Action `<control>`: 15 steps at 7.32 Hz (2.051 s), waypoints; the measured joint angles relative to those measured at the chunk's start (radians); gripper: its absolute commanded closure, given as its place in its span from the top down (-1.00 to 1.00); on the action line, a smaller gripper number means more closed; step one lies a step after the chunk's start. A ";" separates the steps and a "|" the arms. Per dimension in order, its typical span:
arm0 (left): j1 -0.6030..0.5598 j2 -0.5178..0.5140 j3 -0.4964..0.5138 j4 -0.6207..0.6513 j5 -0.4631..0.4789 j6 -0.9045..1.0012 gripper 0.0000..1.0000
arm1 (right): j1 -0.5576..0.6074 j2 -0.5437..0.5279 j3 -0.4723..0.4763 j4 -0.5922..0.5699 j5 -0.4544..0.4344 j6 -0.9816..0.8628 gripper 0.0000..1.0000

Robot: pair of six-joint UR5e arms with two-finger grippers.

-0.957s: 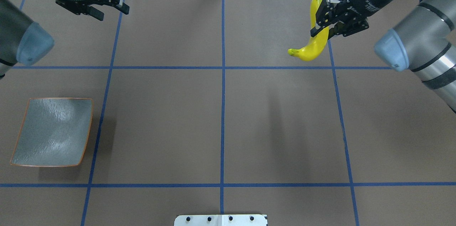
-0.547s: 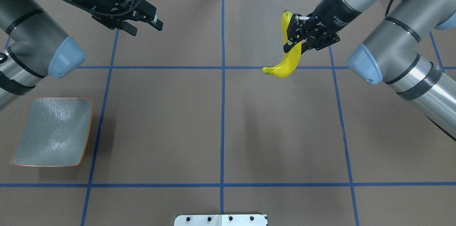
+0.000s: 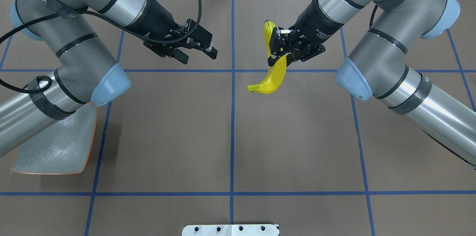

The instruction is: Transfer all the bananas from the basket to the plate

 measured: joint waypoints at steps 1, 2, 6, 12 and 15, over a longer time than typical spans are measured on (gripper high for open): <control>0.025 -0.007 0.002 -0.049 0.002 -0.049 1.00 | -0.008 0.005 0.004 0.003 -0.001 0.000 -1.00; 0.040 -0.016 0.004 -0.076 0.005 -0.084 1.00 | -0.015 0.008 0.010 0.007 -0.001 0.000 -1.00; 0.063 -0.076 0.044 -0.094 0.014 -0.157 1.00 | -0.040 0.006 0.016 0.100 -0.021 0.010 -1.00; 0.103 -0.114 0.083 -0.101 0.048 -0.162 0.99 | -0.040 0.005 0.017 0.181 -0.021 0.021 -1.00; 0.113 -0.117 0.085 -0.103 0.054 -0.162 0.97 | -0.040 0.006 0.017 0.182 -0.020 0.021 -1.00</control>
